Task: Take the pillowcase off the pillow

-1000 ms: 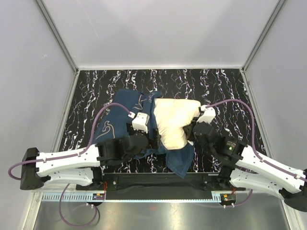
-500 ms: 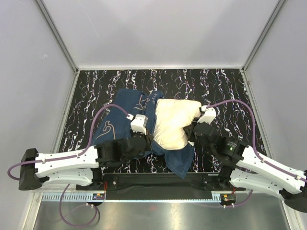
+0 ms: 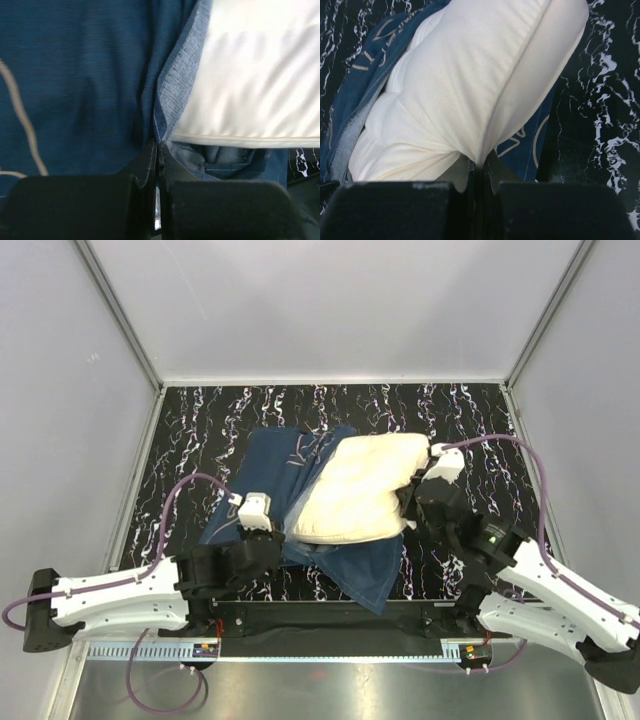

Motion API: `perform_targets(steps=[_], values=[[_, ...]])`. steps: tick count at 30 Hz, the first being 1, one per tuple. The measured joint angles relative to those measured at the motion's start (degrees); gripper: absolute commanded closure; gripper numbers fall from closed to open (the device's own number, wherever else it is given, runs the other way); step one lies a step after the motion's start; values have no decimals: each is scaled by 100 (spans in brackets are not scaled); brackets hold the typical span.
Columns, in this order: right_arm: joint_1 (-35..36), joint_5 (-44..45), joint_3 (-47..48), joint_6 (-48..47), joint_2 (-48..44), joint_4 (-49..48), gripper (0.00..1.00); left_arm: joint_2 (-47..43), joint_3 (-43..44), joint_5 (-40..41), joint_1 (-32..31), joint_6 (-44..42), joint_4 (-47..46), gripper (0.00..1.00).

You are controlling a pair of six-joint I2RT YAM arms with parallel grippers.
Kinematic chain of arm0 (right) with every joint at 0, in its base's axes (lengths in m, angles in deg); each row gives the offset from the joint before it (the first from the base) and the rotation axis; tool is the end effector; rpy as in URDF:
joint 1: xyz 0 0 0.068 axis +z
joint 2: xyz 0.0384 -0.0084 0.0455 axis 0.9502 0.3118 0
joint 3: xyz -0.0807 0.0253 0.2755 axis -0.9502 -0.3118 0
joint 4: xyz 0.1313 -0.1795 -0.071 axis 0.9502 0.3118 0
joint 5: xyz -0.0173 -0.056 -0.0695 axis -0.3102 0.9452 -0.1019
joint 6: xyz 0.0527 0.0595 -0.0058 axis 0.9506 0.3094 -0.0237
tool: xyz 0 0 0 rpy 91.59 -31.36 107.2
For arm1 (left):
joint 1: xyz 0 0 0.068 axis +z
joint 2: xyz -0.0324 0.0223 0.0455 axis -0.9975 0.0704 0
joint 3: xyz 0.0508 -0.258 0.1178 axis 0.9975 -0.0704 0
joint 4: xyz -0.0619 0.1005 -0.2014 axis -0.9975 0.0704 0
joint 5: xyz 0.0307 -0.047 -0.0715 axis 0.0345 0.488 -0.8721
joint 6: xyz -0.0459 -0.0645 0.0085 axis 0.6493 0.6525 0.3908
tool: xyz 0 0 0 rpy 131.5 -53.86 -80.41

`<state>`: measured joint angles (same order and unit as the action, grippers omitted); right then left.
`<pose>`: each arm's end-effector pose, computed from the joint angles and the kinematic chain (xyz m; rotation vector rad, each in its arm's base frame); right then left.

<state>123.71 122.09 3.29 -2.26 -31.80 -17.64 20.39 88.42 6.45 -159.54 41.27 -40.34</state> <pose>0.1279 0.1015 0.3168 0.0394 2.0366 0.3360 0.0840 -0.1184 0.2426 0.0428 2.1104 -0.4307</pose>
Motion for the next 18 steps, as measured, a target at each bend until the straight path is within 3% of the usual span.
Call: perform_targets(steps=[8,15,16,17,18], values=[[-350,330,780,-522,-824,885,100,-643,-173,98,382,175,293,100],[-352,505,859,-485,-1499,1646,100,-728,-192,66,470,184,227,100],[-352,509,839,-420,-1508,1718,97,-673,-192,66,470,166,197,100],[-354,520,793,-345,-1502,1749,86,-608,-192,70,472,151,168,100],[-356,535,745,-264,-1486,1777,52,-483,-192,68,476,116,131,100]])
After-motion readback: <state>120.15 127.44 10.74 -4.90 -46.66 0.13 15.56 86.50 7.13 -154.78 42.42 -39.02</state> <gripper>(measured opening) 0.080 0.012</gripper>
